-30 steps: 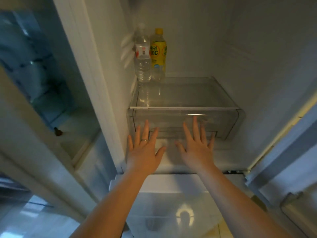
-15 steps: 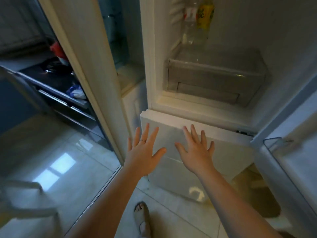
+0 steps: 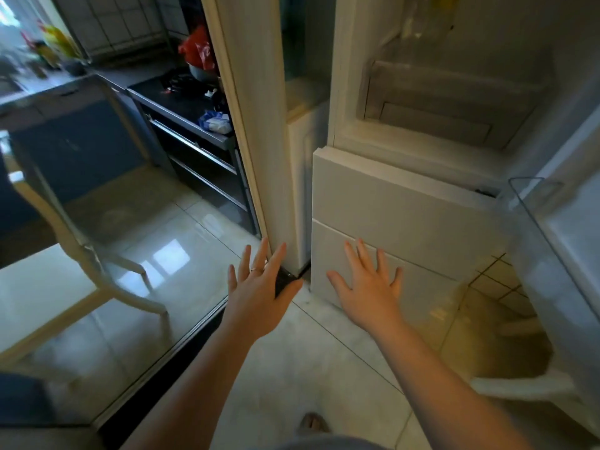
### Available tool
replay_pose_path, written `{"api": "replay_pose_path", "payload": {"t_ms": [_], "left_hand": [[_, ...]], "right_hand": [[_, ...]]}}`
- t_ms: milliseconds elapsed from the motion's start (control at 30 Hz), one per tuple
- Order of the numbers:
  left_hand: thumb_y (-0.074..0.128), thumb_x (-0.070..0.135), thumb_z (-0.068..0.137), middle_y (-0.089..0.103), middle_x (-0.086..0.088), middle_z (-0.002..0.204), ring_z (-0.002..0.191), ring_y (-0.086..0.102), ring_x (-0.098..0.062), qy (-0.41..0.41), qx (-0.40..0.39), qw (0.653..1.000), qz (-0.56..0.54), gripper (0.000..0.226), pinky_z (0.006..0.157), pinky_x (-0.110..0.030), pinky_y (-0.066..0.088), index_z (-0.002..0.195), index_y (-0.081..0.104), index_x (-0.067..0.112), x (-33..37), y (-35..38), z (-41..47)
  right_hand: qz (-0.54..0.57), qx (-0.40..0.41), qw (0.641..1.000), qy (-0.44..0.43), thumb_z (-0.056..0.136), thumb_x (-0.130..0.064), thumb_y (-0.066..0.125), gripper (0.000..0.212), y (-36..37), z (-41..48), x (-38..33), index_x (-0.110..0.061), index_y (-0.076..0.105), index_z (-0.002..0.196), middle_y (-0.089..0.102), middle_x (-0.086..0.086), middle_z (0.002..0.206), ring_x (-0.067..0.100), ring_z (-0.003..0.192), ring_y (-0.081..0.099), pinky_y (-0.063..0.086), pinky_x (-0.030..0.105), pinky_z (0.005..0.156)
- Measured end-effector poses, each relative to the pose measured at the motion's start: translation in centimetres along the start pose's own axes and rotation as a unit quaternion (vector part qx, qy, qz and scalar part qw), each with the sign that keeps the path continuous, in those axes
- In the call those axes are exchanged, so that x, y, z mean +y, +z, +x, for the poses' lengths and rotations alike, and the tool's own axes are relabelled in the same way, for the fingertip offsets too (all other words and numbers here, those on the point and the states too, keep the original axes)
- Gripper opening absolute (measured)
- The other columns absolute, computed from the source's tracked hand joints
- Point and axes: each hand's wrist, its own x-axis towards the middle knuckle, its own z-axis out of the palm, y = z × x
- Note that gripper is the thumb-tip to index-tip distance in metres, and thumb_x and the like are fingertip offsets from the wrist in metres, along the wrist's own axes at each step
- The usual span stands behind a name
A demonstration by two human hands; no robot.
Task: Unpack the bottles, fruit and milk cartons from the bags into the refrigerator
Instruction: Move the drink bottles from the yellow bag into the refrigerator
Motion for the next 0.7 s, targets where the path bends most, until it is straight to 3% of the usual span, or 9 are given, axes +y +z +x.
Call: {"api": "replay_pose_path", "payload": {"t_ms": [133, 433, 700], "left_hand": [[0.012, 0.076, 0.083, -0.021, 0.008, 0.165, 0.15, -0.024, -0.023, 0.002, -0.005, 1.0, 0.001, 0.083, 0.122, -0.057, -0.006, 0.157, -0.005, 0.043, -0.3, 1.0, -6.5], [0.023, 0.07, 0.095, -0.017, 0.007, 0.166, 0.152, -0.02, -0.024, 0.0, -0.035, 0.999, 0.034, 0.075, 0.12, -0.052, -0.009, 0.156, -0.008, 0.042, 0.1, 6.5, -23.1], [0.015, 0.073, 0.088, -0.012, 0.006, 0.167, 0.153, -0.016, -0.025, 0.025, -0.062, 0.997, 0.028, 0.077, 0.12, -0.053, -0.006, 0.155, -0.008, 0.043, 3.3, 10.5, -33.5]], "right_hand": [[0.01, -0.015, 1.0, 0.003, 0.099, -0.065, 0.022, 0.066, 2.0, -6.2, 0.2, -0.044, -0.005, 0.155, -0.013, -0.014, 0.165, 0.025, 0.151, -0.017, -0.011, 0.06, 0.118], [0.009, -0.043, 0.998, 0.034, 0.096, -0.07, 0.02, 0.07, 8.0, -23.2, 3.2, -0.043, -0.005, 0.155, -0.013, -0.013, 0.165, 0.025, 0.152, -0.017, -0.011, 0.059, 0.118], [0.001, -0.056, 0.997, 0.046, 0.096, -0.069, 0.021, 0.07, 9.5, -35.4, 9.1, -0.043, -0.005, 0.155, -0.017, -0.014, 0.164, 0.025, 0.151, -0.02, -0.013, 0.06, 0.117]]}}
